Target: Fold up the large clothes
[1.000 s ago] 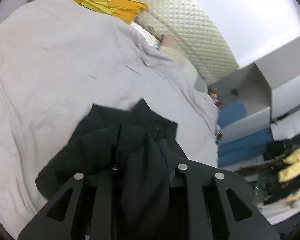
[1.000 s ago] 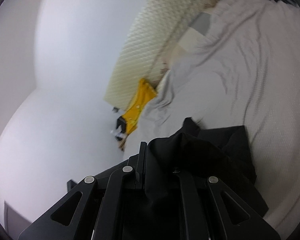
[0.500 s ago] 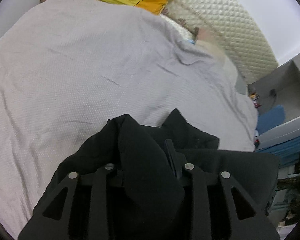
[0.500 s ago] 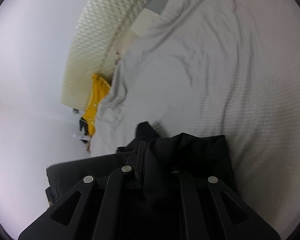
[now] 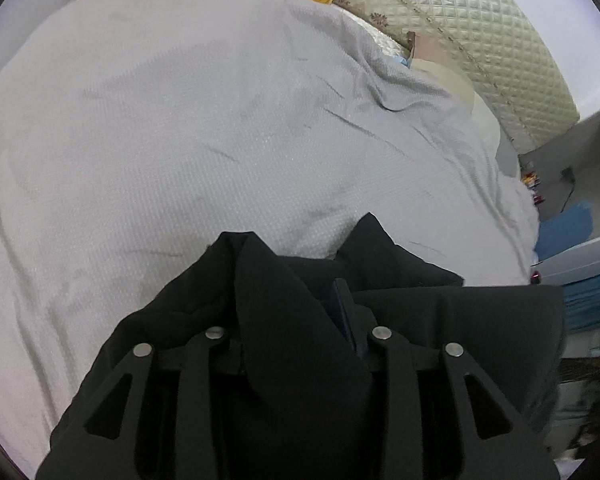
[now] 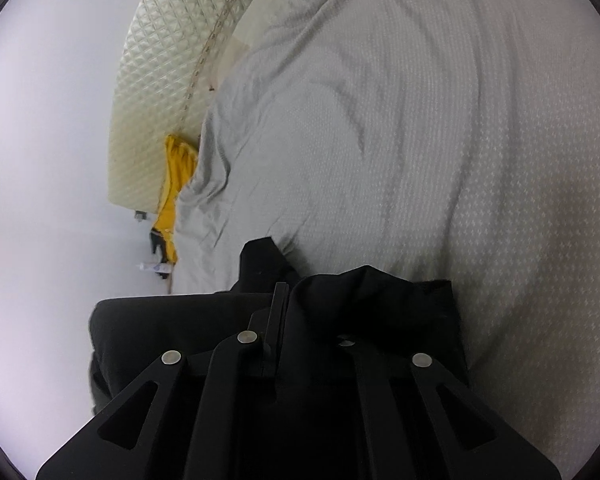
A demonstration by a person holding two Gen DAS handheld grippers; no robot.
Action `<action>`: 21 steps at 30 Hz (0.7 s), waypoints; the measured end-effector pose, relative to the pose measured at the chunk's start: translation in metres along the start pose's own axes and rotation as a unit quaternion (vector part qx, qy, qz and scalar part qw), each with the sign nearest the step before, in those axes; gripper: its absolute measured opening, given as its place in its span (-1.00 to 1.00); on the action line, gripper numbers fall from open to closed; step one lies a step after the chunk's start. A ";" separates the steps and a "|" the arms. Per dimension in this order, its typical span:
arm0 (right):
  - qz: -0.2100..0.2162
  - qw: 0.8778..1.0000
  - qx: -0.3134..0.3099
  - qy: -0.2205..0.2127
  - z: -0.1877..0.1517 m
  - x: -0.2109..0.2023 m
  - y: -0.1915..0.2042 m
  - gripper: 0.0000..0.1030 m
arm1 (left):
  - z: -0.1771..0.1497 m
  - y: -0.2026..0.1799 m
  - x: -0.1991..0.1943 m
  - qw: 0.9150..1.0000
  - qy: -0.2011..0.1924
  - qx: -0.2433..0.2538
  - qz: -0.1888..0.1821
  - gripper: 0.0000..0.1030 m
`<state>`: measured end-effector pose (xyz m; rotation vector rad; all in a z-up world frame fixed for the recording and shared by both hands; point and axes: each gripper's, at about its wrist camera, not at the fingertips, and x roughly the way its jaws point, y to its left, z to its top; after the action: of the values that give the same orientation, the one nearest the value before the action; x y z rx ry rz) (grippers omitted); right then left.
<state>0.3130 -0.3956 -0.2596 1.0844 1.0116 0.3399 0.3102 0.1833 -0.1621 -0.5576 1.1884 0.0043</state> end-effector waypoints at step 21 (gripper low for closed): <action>-0.157 0.949 -0.253 -0.101 -0.074 -0.129 0.104 0.40 | -0.077 -0.055 -0.134 0.956 -0.185 0.226 -0.006 0.58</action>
<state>0.2074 -0.3911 -0.1123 0.4719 0.8319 0.2063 0.2062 0.1415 -0.0417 -0.1481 0.7831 -0.1633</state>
